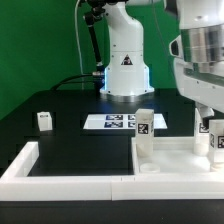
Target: Assemble square table
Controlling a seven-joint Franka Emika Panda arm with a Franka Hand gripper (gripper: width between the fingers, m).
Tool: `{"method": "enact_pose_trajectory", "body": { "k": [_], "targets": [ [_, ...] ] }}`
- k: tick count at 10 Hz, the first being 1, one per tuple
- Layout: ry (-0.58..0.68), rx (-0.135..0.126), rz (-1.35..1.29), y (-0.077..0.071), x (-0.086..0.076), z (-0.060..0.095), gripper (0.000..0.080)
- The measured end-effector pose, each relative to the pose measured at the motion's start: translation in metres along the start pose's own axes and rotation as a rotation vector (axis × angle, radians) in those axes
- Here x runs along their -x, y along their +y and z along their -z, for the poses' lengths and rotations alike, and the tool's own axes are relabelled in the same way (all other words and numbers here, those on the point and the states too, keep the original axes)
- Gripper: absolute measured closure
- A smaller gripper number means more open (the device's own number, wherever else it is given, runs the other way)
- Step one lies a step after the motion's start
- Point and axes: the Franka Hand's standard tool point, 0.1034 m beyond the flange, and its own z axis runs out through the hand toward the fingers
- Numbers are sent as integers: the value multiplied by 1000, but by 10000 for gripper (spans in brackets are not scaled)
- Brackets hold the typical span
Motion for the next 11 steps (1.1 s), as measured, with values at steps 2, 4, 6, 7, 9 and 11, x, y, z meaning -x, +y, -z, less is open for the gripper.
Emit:
{"method": "enact_pose_trajectory", "body": {
  "k": [2,4,6,7,9,11],
  "targets": [
    [8,-17,134,-3,1,0,160],
    [23,-1,321,-3,2,0,152],
    [67,33,690,-8,7,4,150],
    [60,27,661,-7,7,3,150],
    [59,28,651,-7,7,2,273],
    [54,25,552,-6,8,1,501]
  ]
}}
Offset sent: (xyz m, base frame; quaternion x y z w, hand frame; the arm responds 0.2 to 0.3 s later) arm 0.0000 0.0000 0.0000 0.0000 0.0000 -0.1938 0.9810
